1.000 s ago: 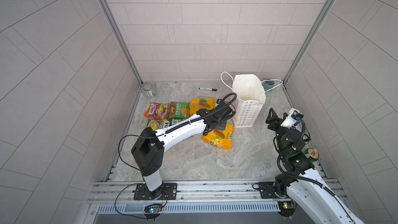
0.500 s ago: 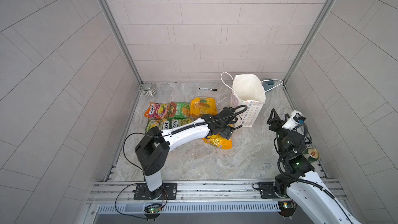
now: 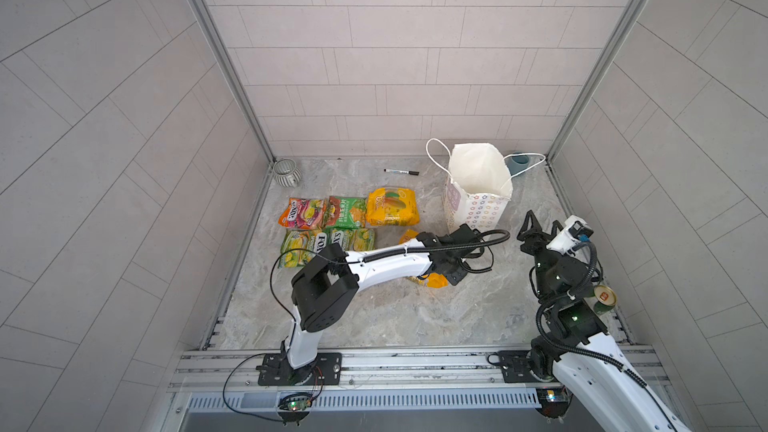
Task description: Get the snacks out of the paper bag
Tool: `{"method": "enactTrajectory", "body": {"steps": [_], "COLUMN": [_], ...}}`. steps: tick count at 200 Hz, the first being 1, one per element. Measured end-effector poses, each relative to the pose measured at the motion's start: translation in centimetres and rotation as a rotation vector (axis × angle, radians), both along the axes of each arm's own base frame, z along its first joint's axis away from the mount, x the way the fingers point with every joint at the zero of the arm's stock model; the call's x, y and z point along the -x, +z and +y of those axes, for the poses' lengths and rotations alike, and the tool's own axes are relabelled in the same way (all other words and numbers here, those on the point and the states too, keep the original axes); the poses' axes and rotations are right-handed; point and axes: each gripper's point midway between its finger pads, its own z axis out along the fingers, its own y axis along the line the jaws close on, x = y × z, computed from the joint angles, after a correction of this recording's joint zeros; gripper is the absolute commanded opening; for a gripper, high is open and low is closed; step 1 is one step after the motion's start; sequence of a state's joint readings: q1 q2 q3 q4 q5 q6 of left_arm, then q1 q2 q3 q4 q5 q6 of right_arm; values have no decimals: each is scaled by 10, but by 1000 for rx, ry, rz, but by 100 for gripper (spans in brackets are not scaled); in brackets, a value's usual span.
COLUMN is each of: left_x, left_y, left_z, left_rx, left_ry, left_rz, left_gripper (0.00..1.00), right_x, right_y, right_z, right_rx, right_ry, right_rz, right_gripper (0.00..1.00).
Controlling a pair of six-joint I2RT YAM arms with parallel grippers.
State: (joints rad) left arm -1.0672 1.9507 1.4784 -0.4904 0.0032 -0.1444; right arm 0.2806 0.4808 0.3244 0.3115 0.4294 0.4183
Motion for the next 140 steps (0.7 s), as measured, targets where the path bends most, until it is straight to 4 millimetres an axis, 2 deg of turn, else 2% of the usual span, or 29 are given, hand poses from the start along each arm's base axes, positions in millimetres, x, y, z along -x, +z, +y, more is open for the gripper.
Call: {"method": "enactTrajectory", "body": {"steps": [17, 48, 92, 140], "left_x": [-1, -6, -25, -54], "left_y": [-11, -30, -29, -38], "left_z": [-4, 2, 9, 34], "left_rx": [-10, -48, -30, -30], "left_ry": [1, 36, 117, 256], "left_rz": [12, 26, 3, -14], "left_gripper": [15, 14, 11, 11], "right_x": [1, 2, 4, 4], "right_y": [0, 2, 2, -4], "right_z": [0, -1, -1, -1], "right_rx": [0, -3, -8, -3], "right_ry": [-1, -2, -2, -1], "right_rz": [-1, -12, -29, -21], "right_gripper": [76, 76, 76, 76]}}
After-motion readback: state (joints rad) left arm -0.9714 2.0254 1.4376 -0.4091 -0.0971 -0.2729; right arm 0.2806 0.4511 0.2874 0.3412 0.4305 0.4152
